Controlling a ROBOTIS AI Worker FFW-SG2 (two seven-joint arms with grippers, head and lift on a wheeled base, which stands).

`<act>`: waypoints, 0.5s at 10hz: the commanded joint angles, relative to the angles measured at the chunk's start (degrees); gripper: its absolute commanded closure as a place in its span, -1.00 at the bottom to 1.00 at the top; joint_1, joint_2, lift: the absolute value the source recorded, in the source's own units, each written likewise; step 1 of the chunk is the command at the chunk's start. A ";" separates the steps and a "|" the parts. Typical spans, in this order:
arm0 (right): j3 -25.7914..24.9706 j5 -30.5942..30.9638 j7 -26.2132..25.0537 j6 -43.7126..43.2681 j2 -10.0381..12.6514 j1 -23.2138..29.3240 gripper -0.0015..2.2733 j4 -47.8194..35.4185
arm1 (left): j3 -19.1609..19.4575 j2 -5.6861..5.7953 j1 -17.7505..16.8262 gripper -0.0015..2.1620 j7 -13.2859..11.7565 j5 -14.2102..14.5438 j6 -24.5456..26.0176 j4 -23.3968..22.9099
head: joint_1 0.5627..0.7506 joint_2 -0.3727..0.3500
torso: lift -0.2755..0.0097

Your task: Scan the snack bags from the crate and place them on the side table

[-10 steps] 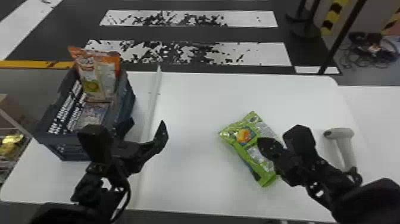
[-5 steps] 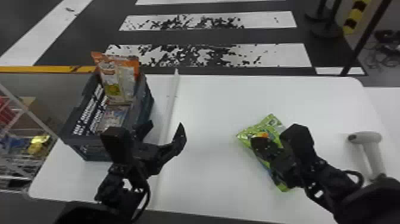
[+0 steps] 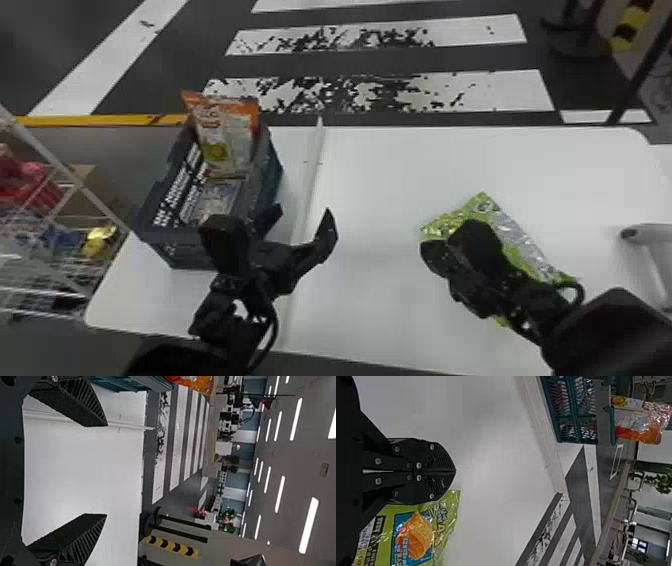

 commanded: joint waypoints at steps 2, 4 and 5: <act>3.42 4.63 -2.07 0.30 1.08 -3.90 0.98 5.92 | 0.00 -0.09 0.02 -0.94 0.00 0.00 0.00 -0.18 | 0.41 0.56 | 0.36; 4.04 5.95 -6.02 0.65 1.17 -5.57 0.98 8.91 | 0.09 -0.17 0.11 -0.94 0.00 0.00 0.00 -0.18 | 0.41 0.54 | 0.36; 3.42 6.13 -7.17 0.83 1.17 -5.83 0.98 9.35 | 0.00 -0.17 0.11 -0.94 0.00 -0.09 0.00 -0.18 | 0.41 0.50 | 0.36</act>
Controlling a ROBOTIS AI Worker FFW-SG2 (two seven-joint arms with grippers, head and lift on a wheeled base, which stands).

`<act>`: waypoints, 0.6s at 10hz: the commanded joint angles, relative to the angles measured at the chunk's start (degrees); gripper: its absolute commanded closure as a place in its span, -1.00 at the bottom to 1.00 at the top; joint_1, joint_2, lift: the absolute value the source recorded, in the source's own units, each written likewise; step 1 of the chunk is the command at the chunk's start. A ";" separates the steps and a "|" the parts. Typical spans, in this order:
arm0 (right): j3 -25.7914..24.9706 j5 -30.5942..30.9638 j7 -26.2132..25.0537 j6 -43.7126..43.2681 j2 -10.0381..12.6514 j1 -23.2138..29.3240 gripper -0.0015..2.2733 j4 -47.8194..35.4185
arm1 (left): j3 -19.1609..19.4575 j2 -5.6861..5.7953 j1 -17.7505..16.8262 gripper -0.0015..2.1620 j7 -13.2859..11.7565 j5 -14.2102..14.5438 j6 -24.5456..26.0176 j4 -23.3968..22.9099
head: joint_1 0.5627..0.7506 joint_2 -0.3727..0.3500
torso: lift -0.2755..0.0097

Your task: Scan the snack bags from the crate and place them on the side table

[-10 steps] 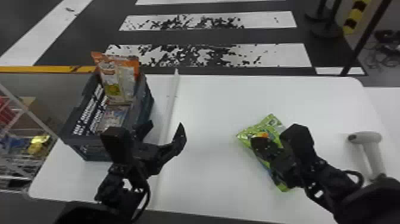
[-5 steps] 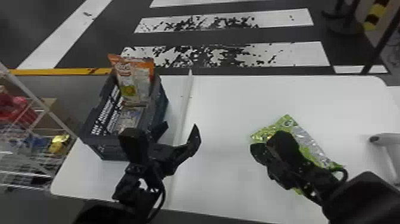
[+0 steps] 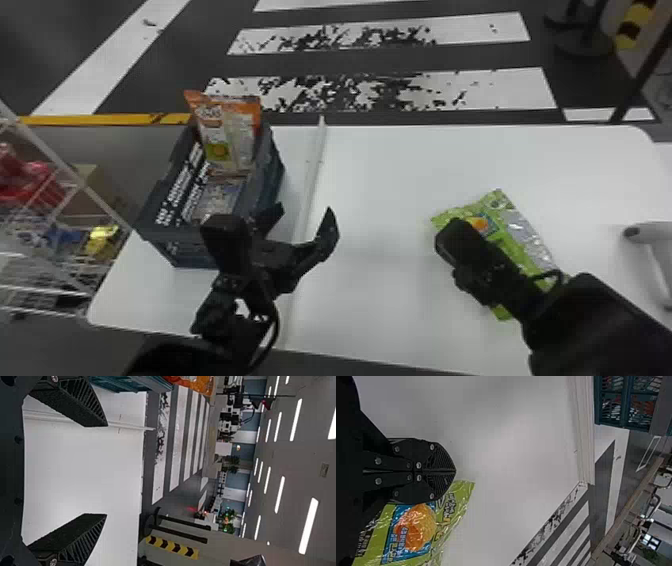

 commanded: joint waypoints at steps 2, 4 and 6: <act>-1.67 0.26 -0.74 0.42 -0.17 -0.41 0.98 0.66 | -0.15 -0.01 0.00 -0.94 -0.04 -0.19 0.00 0.08 | 0.41 0.44 | 0.36; -2.29 0.61 -1.97 0.95 -0.35 -1.29 0.98 1.98 | -0.15 -0.01 0.00 -0.94 -0.04 -0.19 0.00 -0.01 | 0.41 0.37 | 0.36; -2.82 0.61 -3.90 1.48 -0.17 -2.08 0.98 3.12 | -0.15 -0.01 0.00 -0.94 -0.04 -0.19 0.00 0.08 | 0.41 0.32 | 0.36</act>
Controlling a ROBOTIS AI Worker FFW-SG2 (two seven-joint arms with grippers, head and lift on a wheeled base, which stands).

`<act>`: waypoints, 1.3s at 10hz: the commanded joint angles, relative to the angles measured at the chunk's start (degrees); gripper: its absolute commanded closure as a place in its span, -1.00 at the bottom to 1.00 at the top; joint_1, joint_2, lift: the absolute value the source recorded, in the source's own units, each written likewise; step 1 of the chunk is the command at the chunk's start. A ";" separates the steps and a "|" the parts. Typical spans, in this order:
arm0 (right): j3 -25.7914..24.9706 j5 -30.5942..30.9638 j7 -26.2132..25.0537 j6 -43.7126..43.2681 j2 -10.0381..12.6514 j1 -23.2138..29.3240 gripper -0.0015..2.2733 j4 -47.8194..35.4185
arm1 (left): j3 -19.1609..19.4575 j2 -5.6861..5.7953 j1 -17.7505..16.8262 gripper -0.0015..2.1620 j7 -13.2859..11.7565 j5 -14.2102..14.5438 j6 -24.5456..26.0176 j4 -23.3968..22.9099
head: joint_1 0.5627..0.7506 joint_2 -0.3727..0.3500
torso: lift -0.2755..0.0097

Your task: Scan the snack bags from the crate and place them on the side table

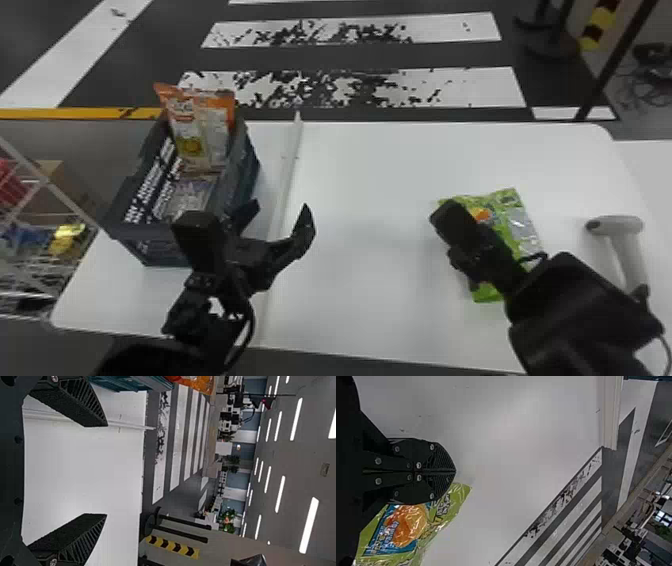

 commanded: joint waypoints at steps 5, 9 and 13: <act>-1.07 0.02 -2.31 1.51 0.04 -0.90 0.98 1.75 | -0.09 0.00 0.09 -0.94 0.00 0.00 0.00 -0.15 | 0.41 0.22 | 0.36; -6.52 -6.22 -1.51 1.51 -0.75 5.43 0.55 -11.26 | -0.09 0.18 0.26 -0.94 0.00 0.00 0.00 -0.59 | 0.41 0.18 | 0.36; -24.89 -20.55 8.77 13.47 -1.90 13.69 -0.90 -30.59 | -0.35 0.18 0.35 -0.94 0.00 -0.08 0.18 -0.85 | 0.41 0.15 | 0.36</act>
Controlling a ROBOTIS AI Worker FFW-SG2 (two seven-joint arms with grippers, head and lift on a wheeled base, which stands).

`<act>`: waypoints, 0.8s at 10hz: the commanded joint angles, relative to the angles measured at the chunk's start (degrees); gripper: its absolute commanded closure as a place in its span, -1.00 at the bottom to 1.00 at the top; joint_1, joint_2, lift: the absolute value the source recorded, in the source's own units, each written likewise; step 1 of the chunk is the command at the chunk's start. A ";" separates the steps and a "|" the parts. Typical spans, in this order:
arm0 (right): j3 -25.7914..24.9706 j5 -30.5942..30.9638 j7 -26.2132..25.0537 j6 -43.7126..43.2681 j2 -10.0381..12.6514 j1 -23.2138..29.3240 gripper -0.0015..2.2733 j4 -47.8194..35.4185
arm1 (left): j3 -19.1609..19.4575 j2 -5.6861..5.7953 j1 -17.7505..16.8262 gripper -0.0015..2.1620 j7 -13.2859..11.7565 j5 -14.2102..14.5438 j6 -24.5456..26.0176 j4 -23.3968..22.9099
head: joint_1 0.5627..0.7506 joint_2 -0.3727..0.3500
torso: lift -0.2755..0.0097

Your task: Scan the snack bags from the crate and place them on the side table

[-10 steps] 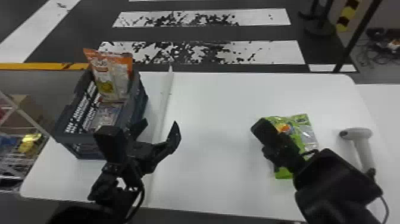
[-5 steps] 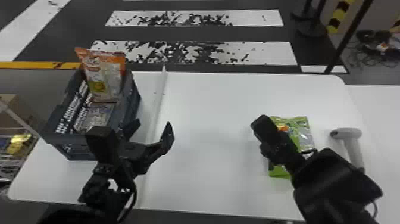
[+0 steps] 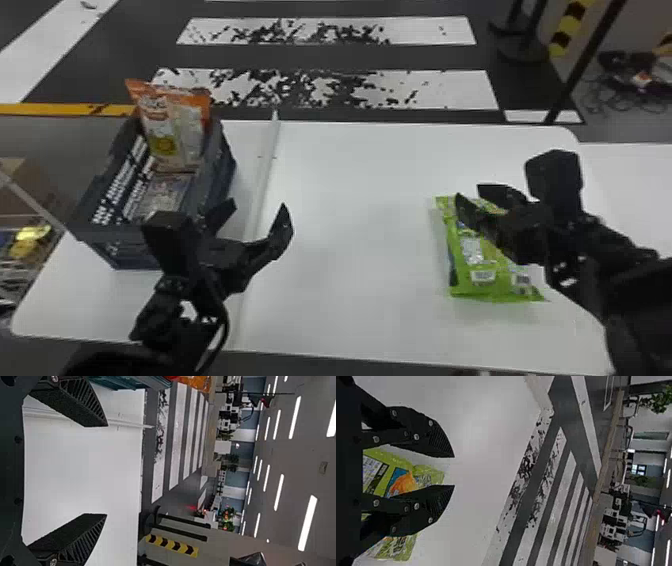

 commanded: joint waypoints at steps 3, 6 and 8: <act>-14.16 -5.94 1.03 10.27 -0.19 3.60 -0.90 -4.82 | -0.06 0.26 -0.01 -0.94 0.00 0.00 0.13 -0.01 | 0.41 -0.12 | 0.36; -19.96 -7.08 2.26 14.84 -0.45 4.30 -0.90 -3.77 | -0.24 0.18 -0.01 -0.94 -0.09 0.00 -0.05 -0.01 | 0.41 -0.38 | 0.36; -20.67 -6.29 2.61 14.84 -2.21 3.60 -0.90 0.45 | -0.41 0.18 0.34 -0.94 -0.09 0.00 -0.40 -0.01 | 0.41 -0.53 | 0.36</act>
